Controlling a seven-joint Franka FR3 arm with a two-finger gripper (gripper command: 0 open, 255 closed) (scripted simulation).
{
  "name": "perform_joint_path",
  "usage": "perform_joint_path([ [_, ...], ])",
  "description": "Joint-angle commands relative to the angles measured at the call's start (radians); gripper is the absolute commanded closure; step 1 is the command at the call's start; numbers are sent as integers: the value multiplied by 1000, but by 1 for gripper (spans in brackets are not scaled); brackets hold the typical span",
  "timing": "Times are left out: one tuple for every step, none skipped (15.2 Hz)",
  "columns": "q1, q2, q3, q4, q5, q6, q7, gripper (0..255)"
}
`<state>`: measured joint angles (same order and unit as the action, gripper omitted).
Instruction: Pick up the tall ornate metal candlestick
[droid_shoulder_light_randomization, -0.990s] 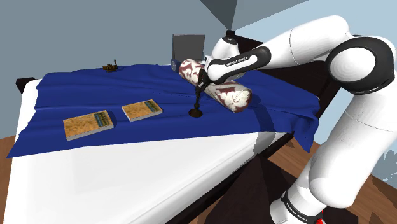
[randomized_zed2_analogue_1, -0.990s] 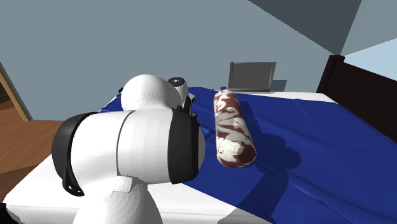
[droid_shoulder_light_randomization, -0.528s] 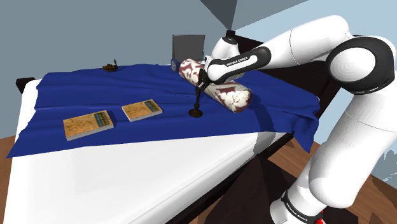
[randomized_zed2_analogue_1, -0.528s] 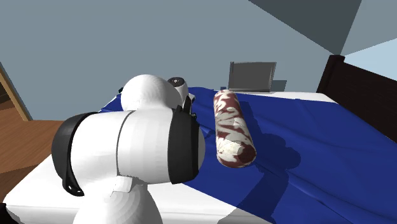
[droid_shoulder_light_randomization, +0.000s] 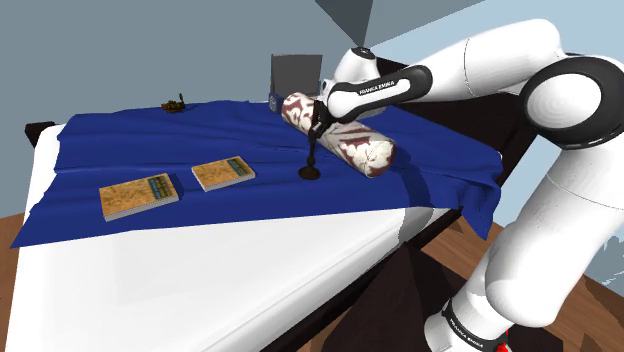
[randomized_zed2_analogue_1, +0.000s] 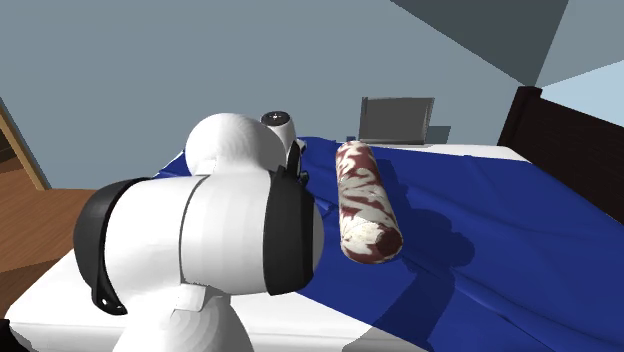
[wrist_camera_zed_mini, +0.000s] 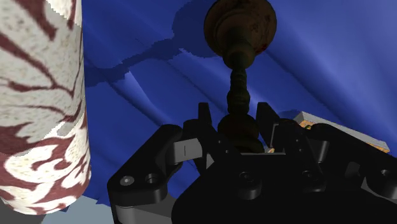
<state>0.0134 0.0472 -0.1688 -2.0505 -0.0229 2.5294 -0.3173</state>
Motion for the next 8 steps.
perform_joint_path([
  [0, -9, 0, 18, -1, -27, 0, 255],
  [0, -14, 0, 26, -2, -40, 0, 255],
  [0, -18, 0, 35, -3, -53, 1, 255],
  [1, -22, 0, 44, -4, -66, 1, 255],
  [1, -26, 0, 53, -5, -79, 1, 255],
  [1, -30, 0, 62, -5, -91, 1, 255],
  [1, -33, 0, 72, -6, -104, 2, 255],
  [1, -37, 0, 81, -6, -117, 2, 255],
])
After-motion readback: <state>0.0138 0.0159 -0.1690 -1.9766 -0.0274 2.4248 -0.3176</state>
